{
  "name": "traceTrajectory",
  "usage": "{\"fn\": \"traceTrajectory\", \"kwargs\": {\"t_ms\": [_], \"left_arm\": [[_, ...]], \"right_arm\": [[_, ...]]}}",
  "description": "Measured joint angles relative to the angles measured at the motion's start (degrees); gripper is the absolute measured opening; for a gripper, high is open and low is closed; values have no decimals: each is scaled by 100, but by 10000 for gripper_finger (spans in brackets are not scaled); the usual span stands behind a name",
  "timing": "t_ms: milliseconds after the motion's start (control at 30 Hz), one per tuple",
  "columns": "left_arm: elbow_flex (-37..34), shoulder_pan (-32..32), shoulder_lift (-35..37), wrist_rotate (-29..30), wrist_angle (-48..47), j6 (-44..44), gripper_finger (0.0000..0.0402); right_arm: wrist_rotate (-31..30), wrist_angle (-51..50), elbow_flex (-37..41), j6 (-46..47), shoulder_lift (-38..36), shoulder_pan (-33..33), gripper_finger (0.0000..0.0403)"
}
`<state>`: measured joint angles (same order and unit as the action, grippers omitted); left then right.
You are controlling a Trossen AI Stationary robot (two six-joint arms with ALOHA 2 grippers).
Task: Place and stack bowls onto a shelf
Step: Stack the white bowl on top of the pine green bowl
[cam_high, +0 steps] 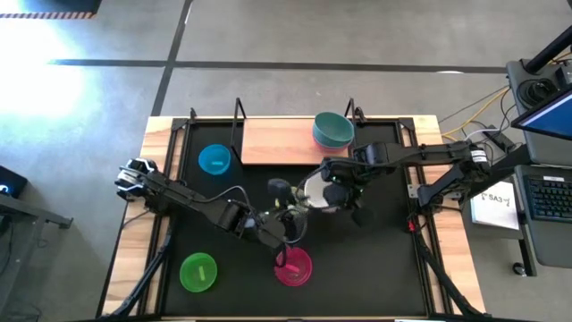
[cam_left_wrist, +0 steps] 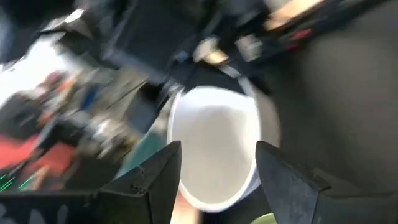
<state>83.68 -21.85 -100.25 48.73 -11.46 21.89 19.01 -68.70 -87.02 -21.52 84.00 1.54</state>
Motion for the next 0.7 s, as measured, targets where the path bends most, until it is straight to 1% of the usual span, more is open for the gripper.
{"fn": "traceTrajectory", "kwargs": {"t_ms": [67, 167, 300, 367, 400, 600, 633, 700], "left_arm": [[-2, 0, 0, 442, -16, -143, 190], [-3, 0, 0, 746, -56, -346, 190], [-4, -6, 0, 1142, -127, -484, 190], [-7, -6, 0, 1394, -152, -495, 190], [-7, -4, 0, 1467, -152, -498, 190], [-9, -2, 2, 1521, -151, -496, 190], [-9, -2, 2, 1521, -151, -494, 190], [-9, -6, 2, 1521, -155, -494, 190]], "right_arm": [[-311, -5, -75, -9, -86, -120, 8], [-833, 27, -234, -109, -232, -340, 8], [-2165, 522, -295, -155, -405, -705, 8], [-2681, 791, -291, -169, -429, -973, 8], [-2795, 847, -291, -207, -429, -1126, 8], [-2750, 1117, -269, -459, -150, -2010, 8], [-2713, 1118, -267, -466, -85, -2116, 8], [-2422, 1108, -256, -463, 30, -2300, 8]]}}
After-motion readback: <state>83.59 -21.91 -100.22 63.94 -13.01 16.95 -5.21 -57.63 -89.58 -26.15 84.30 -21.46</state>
